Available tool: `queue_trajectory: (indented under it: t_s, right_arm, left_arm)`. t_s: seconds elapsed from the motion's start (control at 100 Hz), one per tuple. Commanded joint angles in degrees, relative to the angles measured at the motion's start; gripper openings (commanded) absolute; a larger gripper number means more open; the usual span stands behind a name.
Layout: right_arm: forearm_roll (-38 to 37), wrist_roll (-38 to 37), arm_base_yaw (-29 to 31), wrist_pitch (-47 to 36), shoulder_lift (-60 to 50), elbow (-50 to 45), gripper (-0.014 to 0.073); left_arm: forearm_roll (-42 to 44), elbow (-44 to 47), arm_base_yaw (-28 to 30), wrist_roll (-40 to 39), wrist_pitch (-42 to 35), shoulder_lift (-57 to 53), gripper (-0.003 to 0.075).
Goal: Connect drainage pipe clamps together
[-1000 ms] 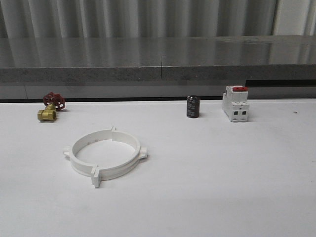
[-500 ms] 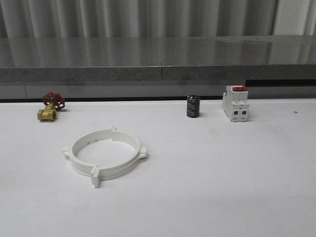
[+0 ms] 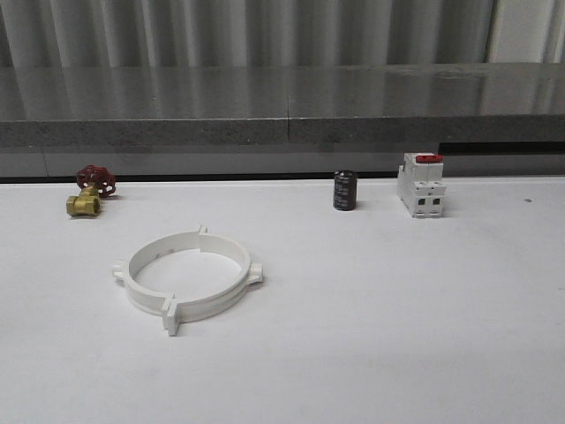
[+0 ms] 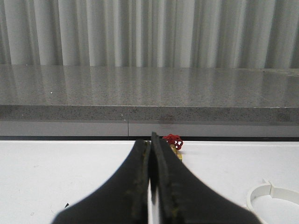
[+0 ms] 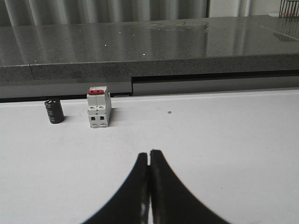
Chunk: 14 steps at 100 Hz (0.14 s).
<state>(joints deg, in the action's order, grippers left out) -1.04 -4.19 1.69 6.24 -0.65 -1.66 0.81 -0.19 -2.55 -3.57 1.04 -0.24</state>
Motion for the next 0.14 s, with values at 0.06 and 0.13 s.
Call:
queue_trajectory:
  t_s: [0.06, 0.13]
  right_arm:
    - [-0.41, 0.05, 0.19, -4.59, -1.07, 1.15, -0.0066]
    - [-0.41, 0.05, 0.19, -4.59, -1.07, 1.15, -0.0066]
  left_arm:
    - [0.15, 2.67, 0.29, -0.14, -4.69, -1.91, -0.0020]
    - [0.15, 2.67, 0.29, -0.14, -4.69, -1.91, -0.0020]
